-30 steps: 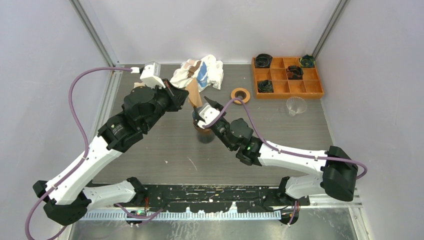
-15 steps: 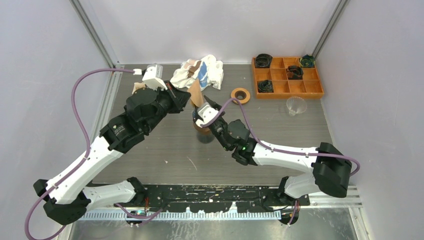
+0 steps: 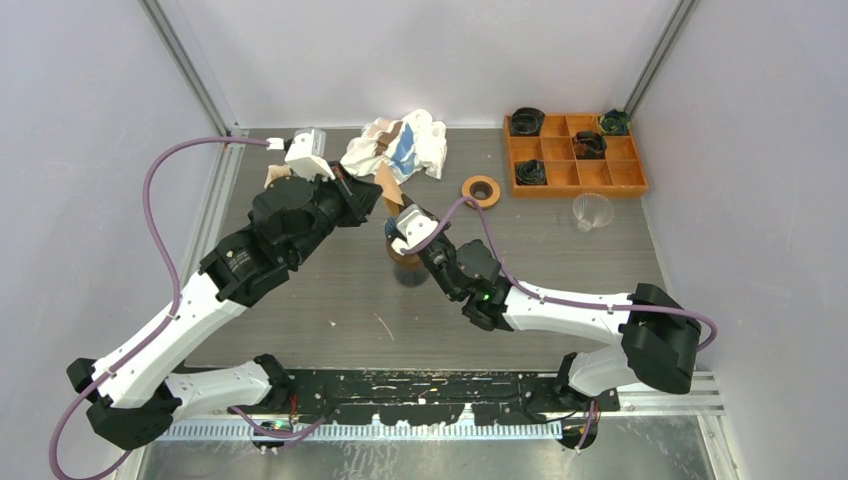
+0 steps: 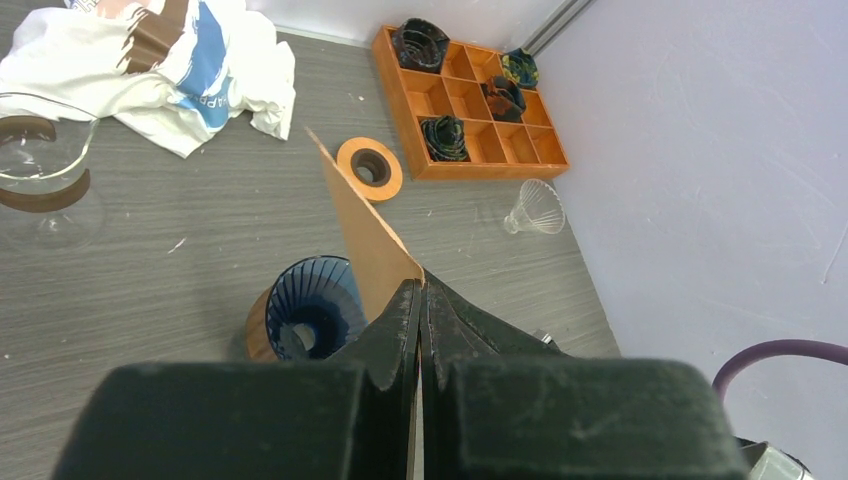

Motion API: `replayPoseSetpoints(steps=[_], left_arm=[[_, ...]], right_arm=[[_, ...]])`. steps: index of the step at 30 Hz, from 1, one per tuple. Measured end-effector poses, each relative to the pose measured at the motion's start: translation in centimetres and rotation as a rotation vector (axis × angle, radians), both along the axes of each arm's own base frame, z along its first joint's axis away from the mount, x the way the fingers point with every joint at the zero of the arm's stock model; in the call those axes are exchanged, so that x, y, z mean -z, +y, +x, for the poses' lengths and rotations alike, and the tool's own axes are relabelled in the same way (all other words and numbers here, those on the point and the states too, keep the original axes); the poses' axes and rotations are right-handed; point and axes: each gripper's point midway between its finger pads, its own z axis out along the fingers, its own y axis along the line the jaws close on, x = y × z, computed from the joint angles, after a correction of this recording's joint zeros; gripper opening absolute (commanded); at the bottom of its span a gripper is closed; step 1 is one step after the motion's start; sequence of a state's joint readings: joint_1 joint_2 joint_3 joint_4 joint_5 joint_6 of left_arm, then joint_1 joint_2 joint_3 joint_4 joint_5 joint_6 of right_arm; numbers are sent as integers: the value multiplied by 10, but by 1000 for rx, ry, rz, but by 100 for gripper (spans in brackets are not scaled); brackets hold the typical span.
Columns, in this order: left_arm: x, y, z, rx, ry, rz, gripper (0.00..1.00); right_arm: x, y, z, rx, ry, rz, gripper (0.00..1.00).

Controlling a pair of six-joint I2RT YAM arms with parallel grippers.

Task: Place the coffee filter in the dripper
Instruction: Place the coffee filter in the coffee dripper.

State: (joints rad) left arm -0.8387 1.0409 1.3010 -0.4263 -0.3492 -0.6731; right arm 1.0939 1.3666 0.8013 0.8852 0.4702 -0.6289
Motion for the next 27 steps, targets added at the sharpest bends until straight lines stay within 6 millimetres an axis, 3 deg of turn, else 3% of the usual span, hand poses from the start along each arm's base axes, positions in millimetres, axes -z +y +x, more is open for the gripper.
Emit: replayPoseSetpoints(steps=[5, 13, 19, 27], left_arm=[[1, 0, 0, 0, 0, 4, 14], [1, 4, 1, -12, -14, 33, 52], [-3, 14, -2, -29, -35, 48, 71], [-9, 29, -11, -42, -56, 64, 85]], right_arm=[[6, 2, 0, -6, 16, -26, 1], [20, 6, 0, -20, 94, -76, 1], [5, 4, 1, -5, 164, -54, 1], [-18, -2, 4, 53, 299, -6, 1]])
